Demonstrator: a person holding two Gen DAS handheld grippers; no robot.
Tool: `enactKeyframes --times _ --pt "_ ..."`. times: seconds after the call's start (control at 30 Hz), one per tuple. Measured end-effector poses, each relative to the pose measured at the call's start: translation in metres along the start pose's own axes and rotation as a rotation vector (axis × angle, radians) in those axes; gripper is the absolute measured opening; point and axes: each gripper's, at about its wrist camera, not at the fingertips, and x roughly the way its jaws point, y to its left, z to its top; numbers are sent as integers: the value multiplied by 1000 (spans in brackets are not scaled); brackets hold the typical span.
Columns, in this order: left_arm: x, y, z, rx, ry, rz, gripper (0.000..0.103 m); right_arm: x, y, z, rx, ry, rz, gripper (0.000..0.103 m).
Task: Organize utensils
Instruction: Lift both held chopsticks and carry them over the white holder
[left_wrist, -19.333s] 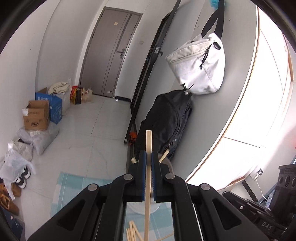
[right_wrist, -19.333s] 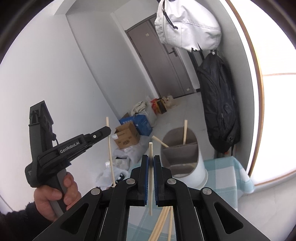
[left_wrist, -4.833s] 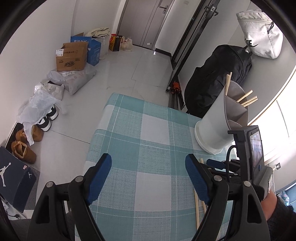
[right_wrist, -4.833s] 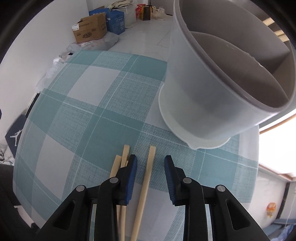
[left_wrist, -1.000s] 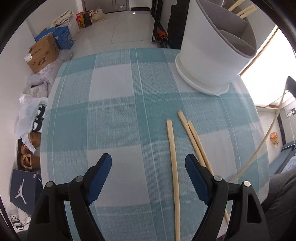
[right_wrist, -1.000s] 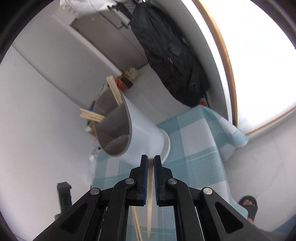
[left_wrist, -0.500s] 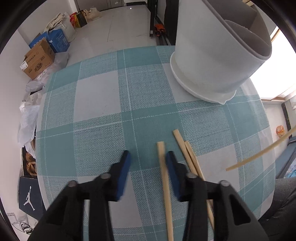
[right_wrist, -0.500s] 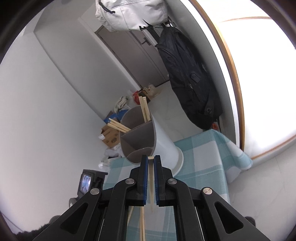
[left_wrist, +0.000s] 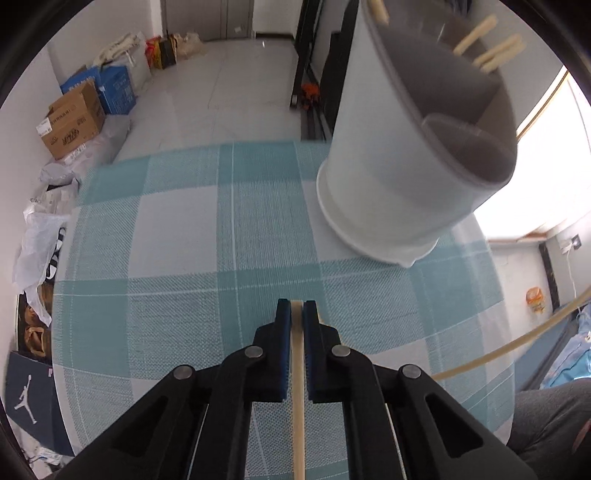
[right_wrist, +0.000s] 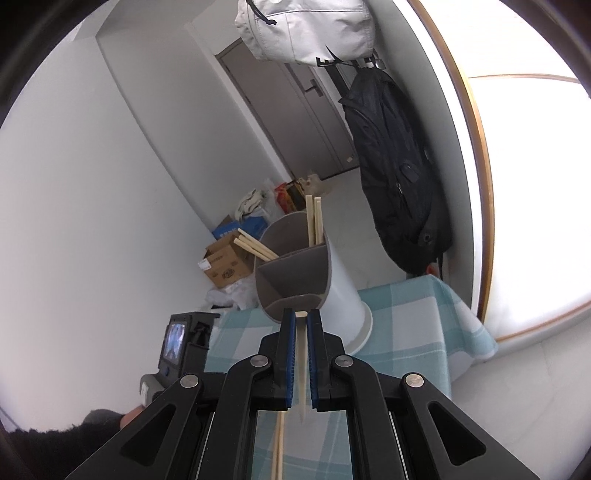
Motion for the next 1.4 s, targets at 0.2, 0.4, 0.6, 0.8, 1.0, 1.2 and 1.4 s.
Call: enactKeyframes --times 0.2,0.4,0.6,0.8,1.0,1.2,1.4 --pt "-57 8 -13 -49 -229 0 2 0 2 0 -6 1 -9 5" --pt "-97 10 -27 -84 -432 -10 2 -4 12 -3 -34 -14 -15 5" --pt "-110 5 -29 -76 -511 -17 2 -6 18 -15 -15 -12 -31 5" --pt "-125 4 -35 -65 -563 -25 2 -13 27 -14 -18 -30 -42 5" --pt "-136 -1 -31 -50 -575 -26 2 -17 38 -3 -25 -45 -46 5" --pt "-158 -8 -16 -24 -597 19 2 -21 59 21 -69 -42 -45 5" --pt "-182 -13 5 -21 -599 -4 2 -29 77 50 -95 -64 -51 5"
